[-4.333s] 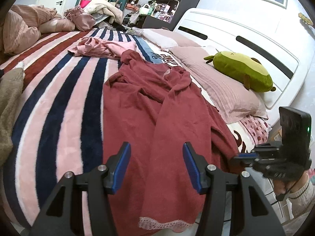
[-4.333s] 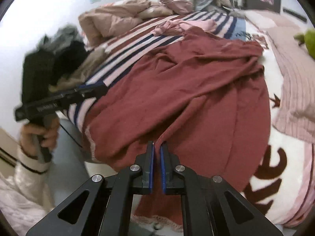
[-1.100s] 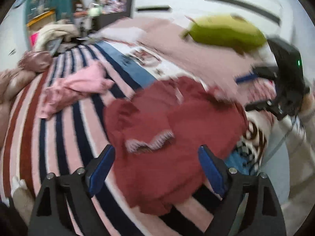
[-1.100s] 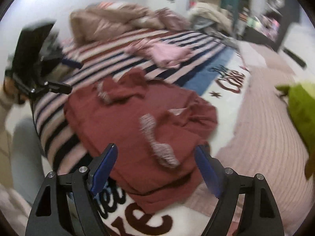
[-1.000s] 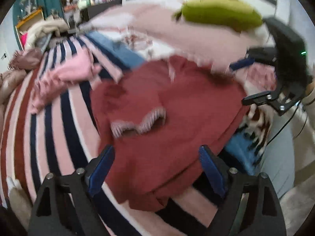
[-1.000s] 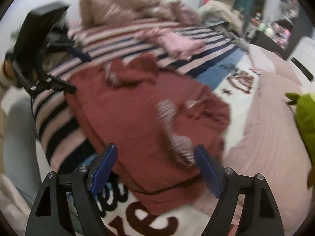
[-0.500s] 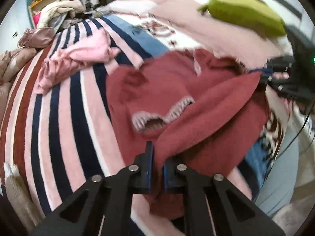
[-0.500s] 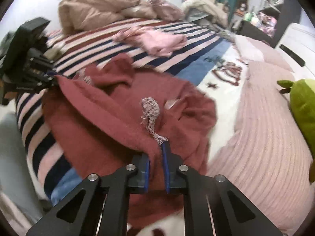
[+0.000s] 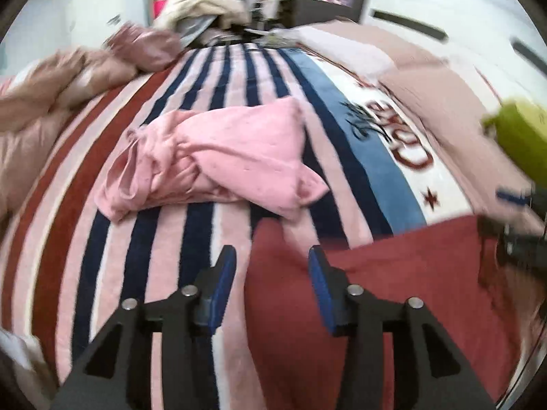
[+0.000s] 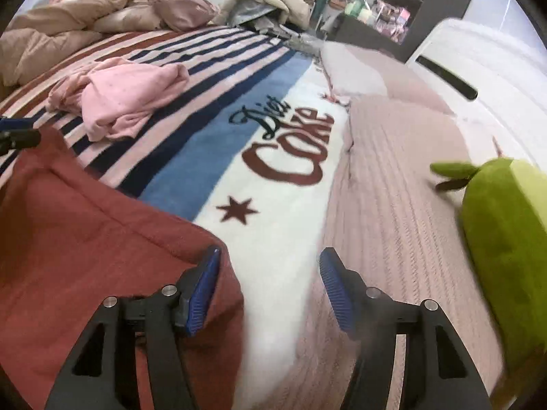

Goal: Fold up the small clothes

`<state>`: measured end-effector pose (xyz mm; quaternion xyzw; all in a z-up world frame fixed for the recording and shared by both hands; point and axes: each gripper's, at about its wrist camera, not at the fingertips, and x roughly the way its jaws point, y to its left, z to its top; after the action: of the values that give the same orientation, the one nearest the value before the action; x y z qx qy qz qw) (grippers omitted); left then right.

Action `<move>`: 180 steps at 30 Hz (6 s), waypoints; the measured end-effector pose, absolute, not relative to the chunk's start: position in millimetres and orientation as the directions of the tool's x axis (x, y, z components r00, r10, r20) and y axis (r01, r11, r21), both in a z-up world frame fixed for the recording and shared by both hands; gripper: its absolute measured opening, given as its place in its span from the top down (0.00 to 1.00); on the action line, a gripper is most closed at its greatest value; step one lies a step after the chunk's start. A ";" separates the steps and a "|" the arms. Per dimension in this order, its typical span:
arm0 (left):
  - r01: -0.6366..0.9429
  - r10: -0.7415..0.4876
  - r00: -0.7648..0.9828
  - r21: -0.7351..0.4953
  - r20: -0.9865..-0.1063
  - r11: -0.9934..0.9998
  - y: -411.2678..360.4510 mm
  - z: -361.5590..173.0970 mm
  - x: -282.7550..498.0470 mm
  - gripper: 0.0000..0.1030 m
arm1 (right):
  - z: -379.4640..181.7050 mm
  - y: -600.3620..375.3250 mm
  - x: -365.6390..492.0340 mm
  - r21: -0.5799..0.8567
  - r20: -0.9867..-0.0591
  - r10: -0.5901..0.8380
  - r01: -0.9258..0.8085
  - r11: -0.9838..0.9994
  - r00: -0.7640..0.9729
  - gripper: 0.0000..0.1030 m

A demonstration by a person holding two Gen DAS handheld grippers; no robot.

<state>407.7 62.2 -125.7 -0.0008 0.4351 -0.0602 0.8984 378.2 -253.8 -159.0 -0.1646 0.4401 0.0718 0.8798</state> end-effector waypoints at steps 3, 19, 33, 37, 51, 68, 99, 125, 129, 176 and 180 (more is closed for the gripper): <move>0.132 -0.150 0.605 -0.087 -0.782 0.987 71.5 -122.9 388.6 0.42 | -146.4 -271.8 355.6 -0.082 -0.784 0.093 -0.251 0.965 0.614 0.44; 0.303 -0.278 0.444 -0.149 -0.852 0.941 69.6 -177.9 255.9 0.31 | -164.3 -276.0 305.4 -0.572 -0.607 -0.304 -0.139 0.809 0.734 0.31; 0.310 -0.411 0.444 -0.294 -0.796 0.904 80.5 -179.5 200.1 0.61 | -175.5 -299.2 172.6 0.290 -0.783 0.405 -0.298 0.909 0.472 0.48; 0.289 -0.323 0.487 -0.200 -0.811 0.936 81.0 -180.0 189.6 0.88 | -202.4 -295.1 157.7 0.214 -0.810 0.319 -0.258 0.942 0.492 0.81; 0.161 -0.278 0.557 -0.227 -0.783 0.960 128.9 -163.4 151.8 0.43 | -162.5 -320.7 115.4 0.016 -0.821 0.125 -0.196 0.981 0.557 0.88; 0.078 -0.617 0.560 -0.706 -0.553 0.704 103.1 -201.7 142.4 0.31 | -178.9 -165.8 140.4 0.300 -0.702 0.528 -0.473 0.828 0.479 0.94; 0.559 -0.539 0.437 -0.253 -0.720 0.790 -133.7 -142.1 206.9 0.95 | -153.4 -367.5 70.2 0.479 -0.512 0.488 -0.237 0.845 0.707 0.81; 0.116 -0.343 0.629 -0.352 -0.697 0.929 -3.9 -180.1 222.0 0.45 | -185.3 -251.7 127.9 0.472 -0.597 0.596 -0.366 0.802 0.537 0.82; 0.051 -0.353 0.668 -0.433 -0.655 0.900 21.0 -183.6 217.2 0.87 | -185.5 -243.8 126.4 0.478 -0.570 0.637 -0.421 0.771 0.519 0.88; 0.416 -0.524 0.595 -0.324 -0.609 0.849 -5.0 -131.7 161.6 0.33 | -184.6 -285.4 126.5 0.303 -0.735 0.413 -0.285 0.910 0.537 0.91; 0.392 -0.541 0.607 -0.373 -0.582 0.841 13.4 -138.7 171.9 0.33 | -173.1 -283.3 130.9 0.296 -0.740 0.412 -0.293 0.909 0.531 0.88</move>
<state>171.9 13.4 -138.7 -0.1043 0.3574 -0.2619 0.8904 130.9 -283.3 -173.1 0.0675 0.4400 0.2021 0.8723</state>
